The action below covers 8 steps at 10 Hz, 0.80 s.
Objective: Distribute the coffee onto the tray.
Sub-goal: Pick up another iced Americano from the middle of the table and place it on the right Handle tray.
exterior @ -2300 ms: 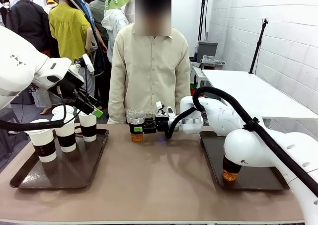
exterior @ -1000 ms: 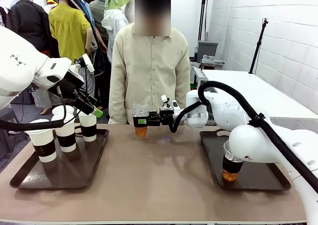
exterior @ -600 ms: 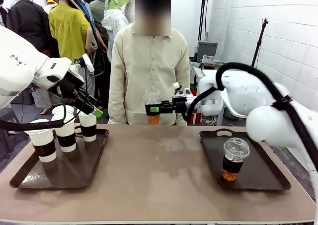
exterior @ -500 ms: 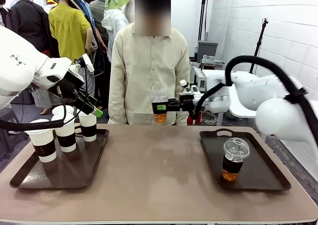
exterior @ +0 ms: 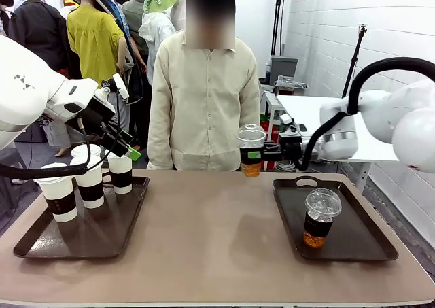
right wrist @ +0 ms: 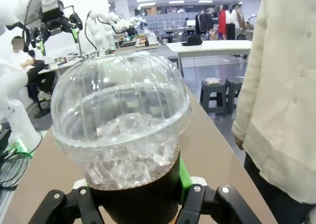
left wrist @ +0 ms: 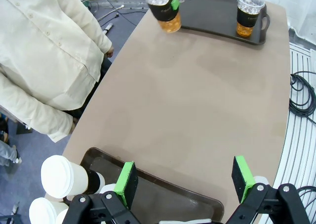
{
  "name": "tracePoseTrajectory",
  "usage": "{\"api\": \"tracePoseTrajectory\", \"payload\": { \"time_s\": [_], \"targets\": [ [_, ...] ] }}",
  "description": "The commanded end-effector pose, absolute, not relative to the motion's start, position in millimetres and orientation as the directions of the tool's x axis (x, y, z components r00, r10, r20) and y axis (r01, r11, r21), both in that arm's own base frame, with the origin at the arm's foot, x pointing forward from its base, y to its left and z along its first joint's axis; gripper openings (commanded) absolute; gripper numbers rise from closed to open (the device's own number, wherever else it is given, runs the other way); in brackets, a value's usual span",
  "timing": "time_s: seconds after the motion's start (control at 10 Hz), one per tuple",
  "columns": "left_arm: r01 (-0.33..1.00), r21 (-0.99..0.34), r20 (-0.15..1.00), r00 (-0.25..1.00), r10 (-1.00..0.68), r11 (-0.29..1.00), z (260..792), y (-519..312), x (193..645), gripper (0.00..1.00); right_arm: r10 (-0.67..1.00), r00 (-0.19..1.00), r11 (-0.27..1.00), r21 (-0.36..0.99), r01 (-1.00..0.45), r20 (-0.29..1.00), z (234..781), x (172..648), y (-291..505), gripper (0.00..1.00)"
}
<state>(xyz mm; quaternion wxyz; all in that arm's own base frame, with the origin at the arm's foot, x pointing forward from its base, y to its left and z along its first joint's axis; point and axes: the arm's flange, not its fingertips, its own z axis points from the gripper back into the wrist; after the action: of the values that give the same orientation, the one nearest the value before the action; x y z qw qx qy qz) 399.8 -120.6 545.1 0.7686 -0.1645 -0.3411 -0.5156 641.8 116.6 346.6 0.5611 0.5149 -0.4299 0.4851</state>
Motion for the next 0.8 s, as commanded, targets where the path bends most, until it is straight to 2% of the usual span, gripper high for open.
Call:
{"api": "tracePoseTrajectory", "payload": {
  "time_s": [0.0,0.3,0.4,0.7],
  "targets": [
    [0.913,0.097,0.705,0.218,-0.675,0.396,544,-117,402,1.0,0.04,0.131,0.018,0.13,-0.991,0.991,349,620,105,0.64],
    [0.913,0.097,0.705,0.218,-0.675,0.396,544,-117,402,1.0,0.026,0.114,0.042,0.113,-0.993,0.993,344,609,103,0.64],
    [0.913,0.097,0.705,0.218,-0.675,0.396,544,-117,402,1.0,0.058,0.149,0.039,0.146,-0.988,0.987,336,622,91,0.64],
    [0.913,0.097,0.705,0.218,-0.675,0.396,544,-117,402,1.0,0.058,0.149,0.039,0.146,-0.988,0.987,336,622,91,0.64]
  ]
}}
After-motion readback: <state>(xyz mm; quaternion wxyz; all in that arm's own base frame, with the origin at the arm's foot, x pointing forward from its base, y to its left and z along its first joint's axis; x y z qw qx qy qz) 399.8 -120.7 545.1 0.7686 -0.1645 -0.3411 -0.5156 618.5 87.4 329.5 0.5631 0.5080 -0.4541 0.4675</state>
